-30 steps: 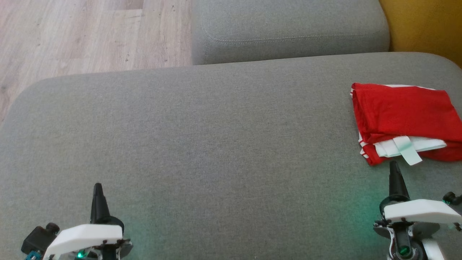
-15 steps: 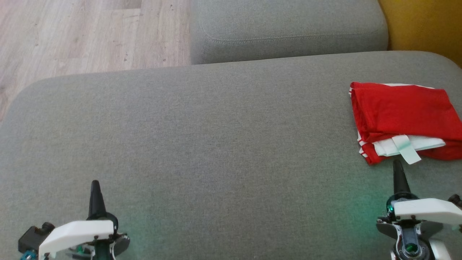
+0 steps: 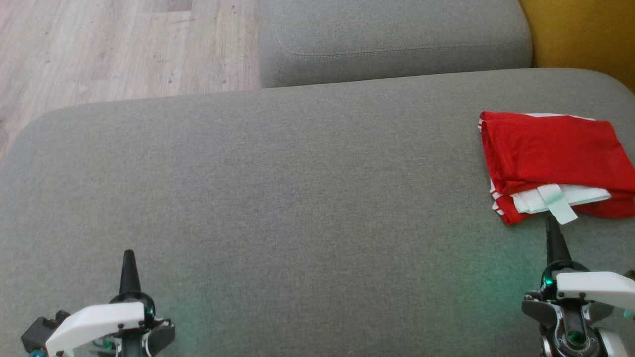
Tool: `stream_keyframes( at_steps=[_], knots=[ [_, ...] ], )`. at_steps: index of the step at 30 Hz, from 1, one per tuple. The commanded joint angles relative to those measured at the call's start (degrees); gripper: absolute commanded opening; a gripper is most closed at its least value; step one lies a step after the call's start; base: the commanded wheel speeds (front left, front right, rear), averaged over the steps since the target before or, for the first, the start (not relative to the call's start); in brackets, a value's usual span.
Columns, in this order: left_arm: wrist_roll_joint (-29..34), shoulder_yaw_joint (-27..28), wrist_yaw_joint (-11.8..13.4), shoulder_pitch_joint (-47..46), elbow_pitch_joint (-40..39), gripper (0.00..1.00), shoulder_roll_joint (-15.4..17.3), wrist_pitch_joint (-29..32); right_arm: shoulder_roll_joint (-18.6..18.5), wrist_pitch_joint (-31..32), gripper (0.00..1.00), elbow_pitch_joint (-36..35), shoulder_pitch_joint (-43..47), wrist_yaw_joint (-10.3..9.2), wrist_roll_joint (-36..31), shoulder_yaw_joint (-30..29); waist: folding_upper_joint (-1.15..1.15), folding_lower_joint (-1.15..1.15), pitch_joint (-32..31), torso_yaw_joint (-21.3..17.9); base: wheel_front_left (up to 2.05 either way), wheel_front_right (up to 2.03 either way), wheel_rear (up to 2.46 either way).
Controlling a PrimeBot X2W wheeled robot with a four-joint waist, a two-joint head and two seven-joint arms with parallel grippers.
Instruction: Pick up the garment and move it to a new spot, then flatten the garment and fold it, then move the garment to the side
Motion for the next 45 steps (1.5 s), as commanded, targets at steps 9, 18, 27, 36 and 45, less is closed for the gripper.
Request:
stream_keyframes(
  at_steps=[9,18,27,36,45],
  knots=[
    [-5.93,2.84,-0.89,-3.55,-2.21,0.0,0.42,1.79,-0.29,1.85,0.0,-3.06,-3.03,-0.04,7.36,0.29,0.0,0.0,0.1,-0.18,0.0,0.0,0.0],
    [-10.87,3.72,-1.17,-3.87,-2.29,0.0,0.45,3.31,-0.31,3.25,0.0,-3.87,-3.06,-0.04,13.37,-0.17,0.0,0.0,0.2,-0.35,0.0,0.0,0.0],
    [-14.72,4.41,-1.4,-4.13,-2.35,0.0,0.48,4.49,-0.32,4.34,0.0,-4.49,-3.08,-0.04,18.06,-0.53,0.0,0.0,0.27,-0.49,0.0,0.0,0.0],
    [-14.72,4.41,-1.4,-4.13,-2.35,0.0,0.48,4.49,-0.32,4.34,0.0,-4.49,-3.08,-0.04,18.06,-0.53,0.0,0.0,0.27,-0.49,0.0,0.0,0.0],
    [-14.72,4.41,-1.4,-4.13,-2.36,0.0,0.48,4.48,-0.32,4.34,0.0,-4.49,-3.08,-0.04,18.06,-0.53,0.0,0.0,0.27,-0.49,0.0,0.0,0.0]
  ],
)
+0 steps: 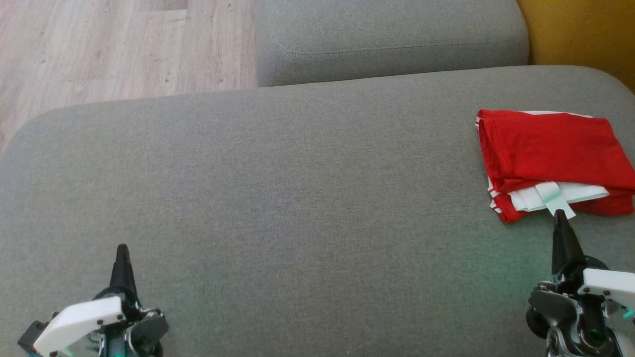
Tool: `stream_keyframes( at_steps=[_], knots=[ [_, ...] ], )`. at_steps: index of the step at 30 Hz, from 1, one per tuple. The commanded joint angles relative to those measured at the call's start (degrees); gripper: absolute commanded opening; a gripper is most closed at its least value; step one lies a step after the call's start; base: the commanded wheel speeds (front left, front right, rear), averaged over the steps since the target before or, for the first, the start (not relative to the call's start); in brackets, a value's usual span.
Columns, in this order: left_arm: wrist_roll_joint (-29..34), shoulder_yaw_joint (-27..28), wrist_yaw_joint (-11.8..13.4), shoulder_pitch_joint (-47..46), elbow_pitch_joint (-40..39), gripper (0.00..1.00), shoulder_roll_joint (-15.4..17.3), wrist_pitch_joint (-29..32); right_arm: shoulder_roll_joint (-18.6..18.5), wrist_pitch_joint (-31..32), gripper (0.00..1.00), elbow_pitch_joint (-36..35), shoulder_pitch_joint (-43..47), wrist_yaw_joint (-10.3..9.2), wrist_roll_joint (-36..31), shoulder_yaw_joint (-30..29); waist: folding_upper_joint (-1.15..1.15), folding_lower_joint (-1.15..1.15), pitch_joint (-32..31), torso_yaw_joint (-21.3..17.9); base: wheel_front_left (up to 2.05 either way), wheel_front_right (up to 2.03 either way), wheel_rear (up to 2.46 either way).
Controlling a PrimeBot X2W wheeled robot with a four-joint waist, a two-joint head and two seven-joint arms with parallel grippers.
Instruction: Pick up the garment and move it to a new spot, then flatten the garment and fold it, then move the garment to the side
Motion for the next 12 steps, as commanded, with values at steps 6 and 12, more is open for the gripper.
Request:
stream_keyframes(
  at_steps=[6,12],
  knots=[
    [-0.32,2.02,-0.4,-2.93,-2.08,0.0,0.48,0.41,-0.32,0.32,0.0,-2.21,-2.98,-0.04,0.4,1.14,0.0,0.0,0.0,0.0,0.0,0.0,0.0],
    [-0.32,2.02,-0.4,-2.93,-2.09,0.0,0.48,0.41,-0.32,0.32,0.0,-2.21,-2.98,-0.04,0.4,1.14,0.0,0.0,0.0,0.0,0.0,0.0,0.0]
  ],
)
